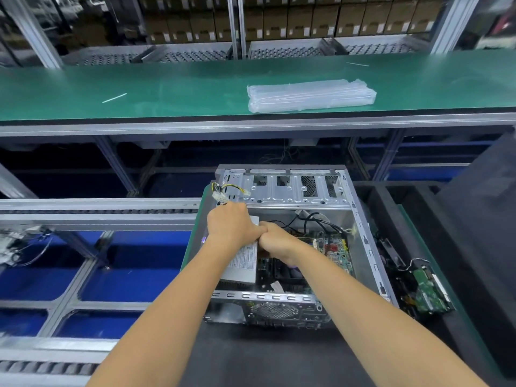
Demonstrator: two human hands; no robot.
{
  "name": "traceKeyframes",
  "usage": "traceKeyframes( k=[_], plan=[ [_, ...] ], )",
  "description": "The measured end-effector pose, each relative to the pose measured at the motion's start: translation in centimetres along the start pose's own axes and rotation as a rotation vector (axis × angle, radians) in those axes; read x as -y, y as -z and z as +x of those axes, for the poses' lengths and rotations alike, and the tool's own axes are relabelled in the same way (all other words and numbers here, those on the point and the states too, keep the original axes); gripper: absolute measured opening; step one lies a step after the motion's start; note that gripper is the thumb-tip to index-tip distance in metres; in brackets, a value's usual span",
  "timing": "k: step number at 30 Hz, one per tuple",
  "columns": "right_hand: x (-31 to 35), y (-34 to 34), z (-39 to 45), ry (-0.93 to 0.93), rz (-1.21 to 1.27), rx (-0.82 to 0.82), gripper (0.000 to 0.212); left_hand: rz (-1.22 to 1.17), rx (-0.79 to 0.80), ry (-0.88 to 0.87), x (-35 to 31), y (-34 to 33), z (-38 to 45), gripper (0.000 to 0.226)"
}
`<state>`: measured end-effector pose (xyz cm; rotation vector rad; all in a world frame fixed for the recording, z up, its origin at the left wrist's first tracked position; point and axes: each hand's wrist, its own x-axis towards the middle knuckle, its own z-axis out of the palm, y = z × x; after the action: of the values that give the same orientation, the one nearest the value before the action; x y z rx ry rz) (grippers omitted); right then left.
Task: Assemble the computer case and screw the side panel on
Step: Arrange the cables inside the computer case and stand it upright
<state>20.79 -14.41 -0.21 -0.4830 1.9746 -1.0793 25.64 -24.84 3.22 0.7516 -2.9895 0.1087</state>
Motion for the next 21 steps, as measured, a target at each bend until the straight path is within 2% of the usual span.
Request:
traceKeyframes(
  k=[4,7,12,15,18,21],
  plan=[
    [-0.4,-0.1,0.1,-0.004,0.091,0.043,0.038,0.035,-0.006,0.021,-0.2,-0.4,-0.2,0.058],
    [-0.8,-0.6,0.2,-0.019,0.049,0.054,0.036,0.151,-0.022,-0.009,0.0,-1.3,-0.9,0.06],
    [-0.9,-0.9,0.8,-0.002,-0.053,0.051,0.032,0.183,-0.062,-0.204,-0.2,-3.0,-1.0,0.037],
    [-1.2,-0.4,1.1,0.018,-0.117,0.051,0.029,0.105,-0.035,-0.266,-0.6,-3.6,-1.4,0.026],
    [-0.9,0.1,1.3,0.015,-0.141,0.032,0.028,-0.095,0.006,-0.249,-0.3,-3.6,-1.1,0.025],
    [-0.8,0.2,1.8,0.042,-0.193,0.014,0.03,-0.163,0.012,-0.251,-0.1,-3.3,-0.9,0.026]
  ],
)
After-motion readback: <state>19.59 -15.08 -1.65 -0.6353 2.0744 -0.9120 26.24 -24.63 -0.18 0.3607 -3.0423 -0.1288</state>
